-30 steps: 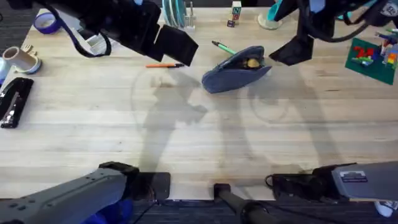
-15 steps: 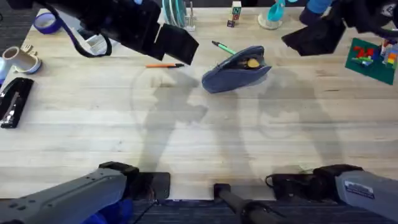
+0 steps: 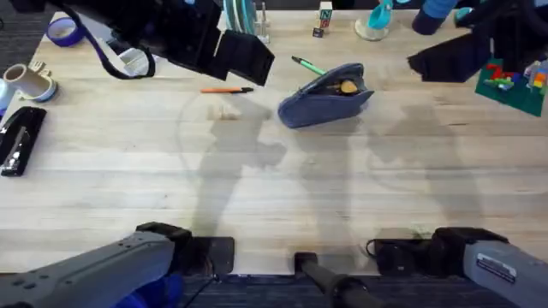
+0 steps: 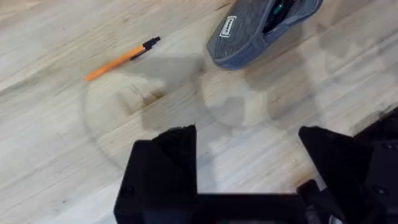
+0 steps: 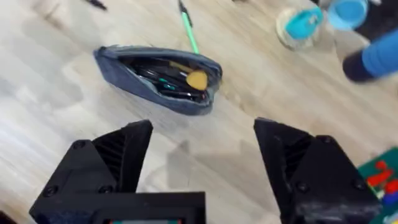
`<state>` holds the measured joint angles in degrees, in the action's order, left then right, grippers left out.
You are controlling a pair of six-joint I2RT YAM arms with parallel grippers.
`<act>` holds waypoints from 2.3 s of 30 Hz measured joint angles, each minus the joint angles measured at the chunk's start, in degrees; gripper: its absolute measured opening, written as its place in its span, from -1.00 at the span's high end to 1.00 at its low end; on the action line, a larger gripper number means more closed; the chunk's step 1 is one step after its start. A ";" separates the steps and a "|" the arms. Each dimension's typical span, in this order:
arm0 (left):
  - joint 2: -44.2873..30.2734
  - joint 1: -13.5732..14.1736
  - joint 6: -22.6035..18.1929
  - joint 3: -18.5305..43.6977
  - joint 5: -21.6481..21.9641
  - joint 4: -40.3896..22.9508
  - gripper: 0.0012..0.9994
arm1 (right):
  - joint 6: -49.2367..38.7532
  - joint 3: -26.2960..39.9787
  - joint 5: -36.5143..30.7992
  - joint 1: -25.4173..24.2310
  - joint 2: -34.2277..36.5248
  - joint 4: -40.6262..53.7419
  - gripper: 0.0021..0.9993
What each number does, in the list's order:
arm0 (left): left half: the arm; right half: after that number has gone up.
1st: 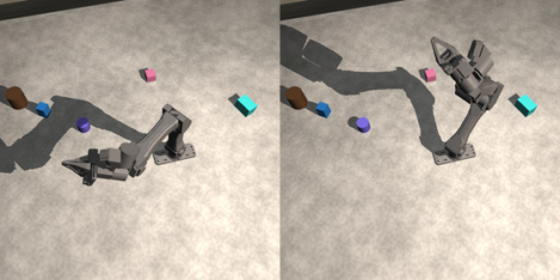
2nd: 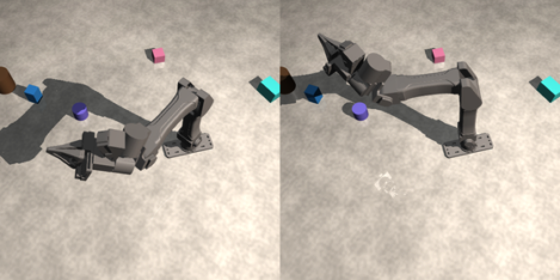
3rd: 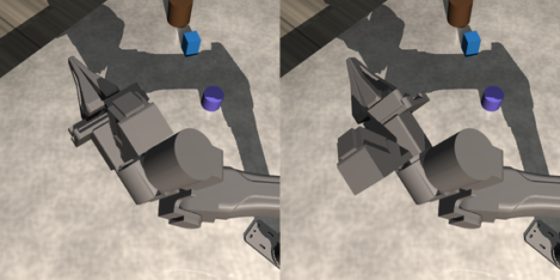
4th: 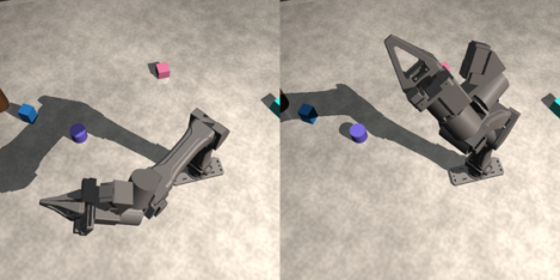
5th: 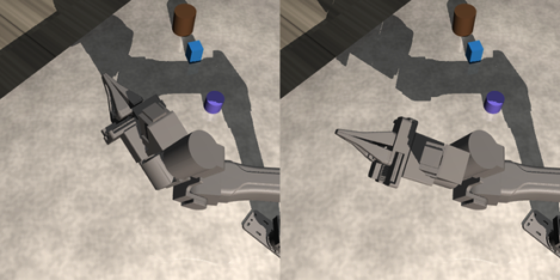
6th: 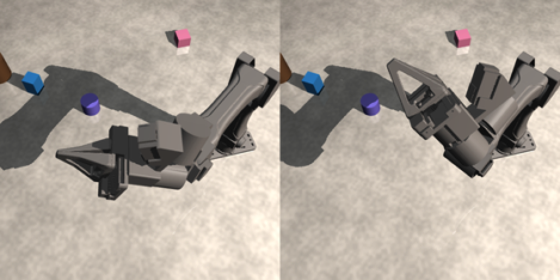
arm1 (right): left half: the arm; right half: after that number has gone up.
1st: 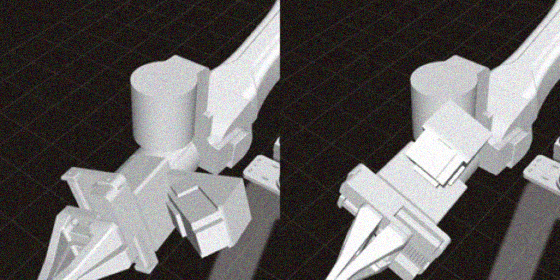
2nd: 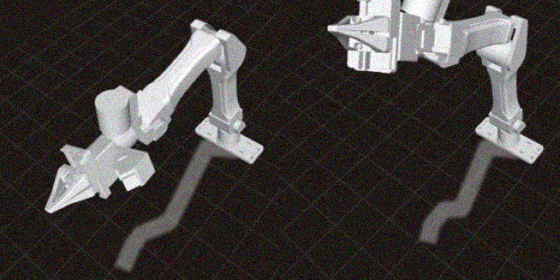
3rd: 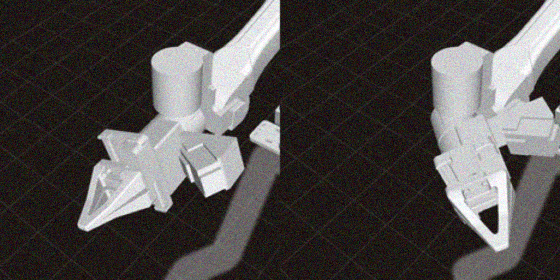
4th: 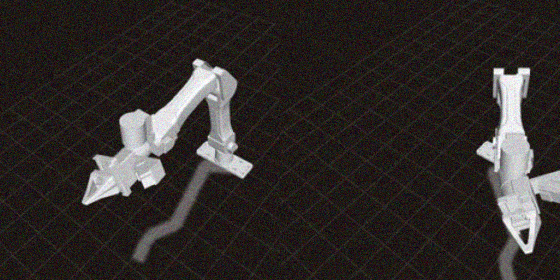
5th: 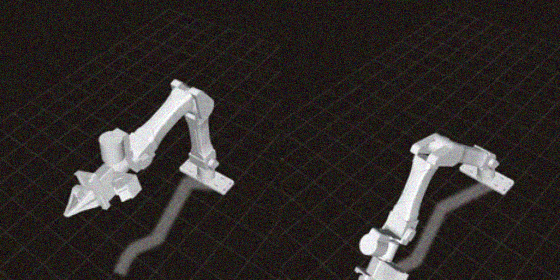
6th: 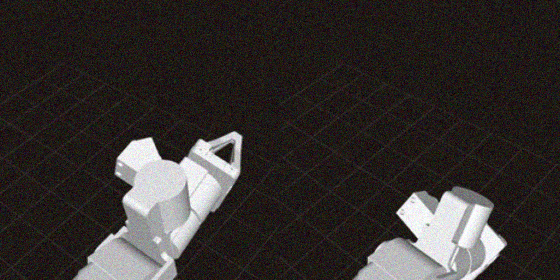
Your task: Unzip the bag, pick up the pens from the table one at a time and place them inside, then zip the bag closed.
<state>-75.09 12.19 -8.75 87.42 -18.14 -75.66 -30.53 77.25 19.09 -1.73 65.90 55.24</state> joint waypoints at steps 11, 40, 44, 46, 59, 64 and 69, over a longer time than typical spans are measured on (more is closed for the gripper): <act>0.00 0.00 0.89 0.00 0.01 -0.02 -0.99 | 3.35 -0.94 0.02 -3.33 -2.77 -4.91 -0.99; 0.00 0.00 1.07 0.00 0.23 -0.22 -0.99 | 24.21 -1.07 9.41 -1.11 2.56 -25.22 -0.99; 0.00 0.00 1.07 0.00 0.42 -0.22 -0.99 | 29.13 -1.07 9.64 -1.11 2.56 -24.87 -0.99; 0.00 0.00 1.07 0.00 0.42 -0.22 -0.99 | 30.93 -1.07 9.68 -1.11 2.56 -23.90 -0.99; 0.00 0.00 -0.13 0.00 7.12 -0.72 -0.99 | 31.40 -1.07 10.34 -1.11 2.56 -18.27 -0.99; 0.00 -0.42 -5.23 0.00 9.54 -1.29 -0.98 | 30.68 -1.07 10.32 -1.11 2.56 -18.29 -0.99; 0.00 -4.21 -11.24 0.00 10.11 -1.27 -0.98 | 30.50 -1.07 10.32 -1.11 2.56 -18.28 -0.99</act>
<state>-75.09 7.97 -19.99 87.42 -8.03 -76.93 -0.03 76.18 29.42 -2.83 68.47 36.96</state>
